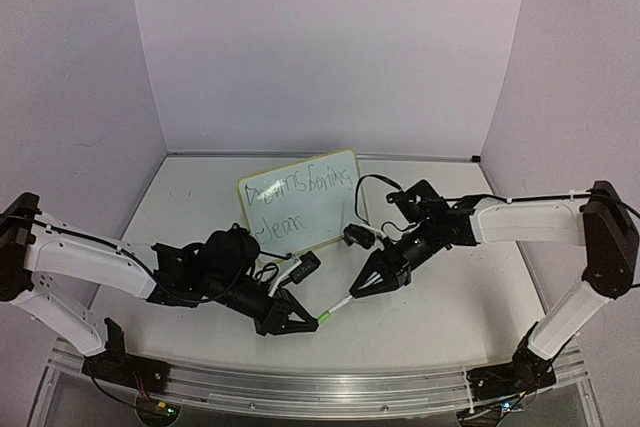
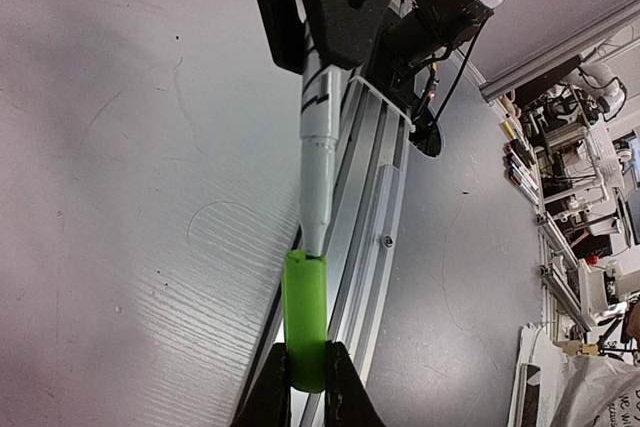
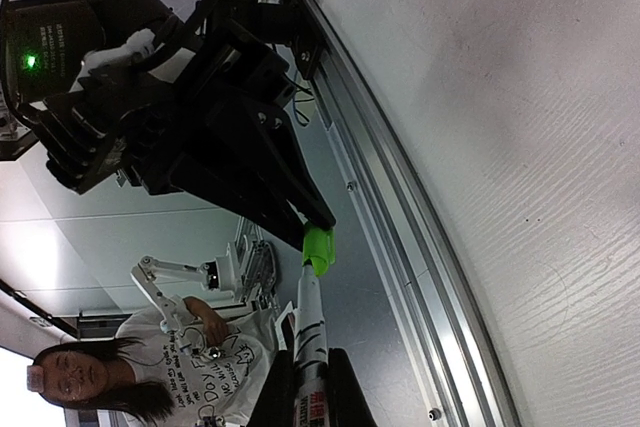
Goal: Write a sentence on the whiteboard
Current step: Insert the pen cap into the whiteboard marker.
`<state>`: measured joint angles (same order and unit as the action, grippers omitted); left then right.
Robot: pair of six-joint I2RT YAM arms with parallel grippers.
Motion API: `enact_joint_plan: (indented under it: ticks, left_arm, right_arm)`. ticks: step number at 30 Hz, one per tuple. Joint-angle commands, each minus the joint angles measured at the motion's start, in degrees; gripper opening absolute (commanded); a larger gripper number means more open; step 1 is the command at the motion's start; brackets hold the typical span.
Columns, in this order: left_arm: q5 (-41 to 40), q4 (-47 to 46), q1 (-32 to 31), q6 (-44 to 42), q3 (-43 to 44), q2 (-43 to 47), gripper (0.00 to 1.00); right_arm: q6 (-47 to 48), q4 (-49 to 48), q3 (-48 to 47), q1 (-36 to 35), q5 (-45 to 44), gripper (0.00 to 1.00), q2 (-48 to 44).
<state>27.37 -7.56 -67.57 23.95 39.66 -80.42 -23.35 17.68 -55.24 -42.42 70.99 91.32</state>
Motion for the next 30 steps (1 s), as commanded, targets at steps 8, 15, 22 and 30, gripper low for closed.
enact_joint_plan:
  ticks: [8, 15, 22, 30]
  left_arm:
    - [-0.62, -0.61, -0.28, -1.19, 2.01, 0.59, 0.0]
    - [-1.01, -0.03, -0.28, -1.47, 2.53, 0.99, 0.0]
    - [-0.65, 0.5, -0.28, -1.89, 3.4, 1.25, 0.0]
    - [1.06, 1.27, -0.31, -2.59, 5.65, 1.76, 0.0]
  right_arm:
    - [1.42, -0.37, -3.08, -2.29, 0.65, 0.0, 2.96]
    - [0.92, -0.73, -4.08, -3.27, 0.37, 0.0, 3.11]
    - [0.81, -1.16, -5.02, -4.76, 0.61, 0.0, 4.07]
    - [1.07, -1.34, -6.39, -6.51, 0.95, 0.0, 5.1]
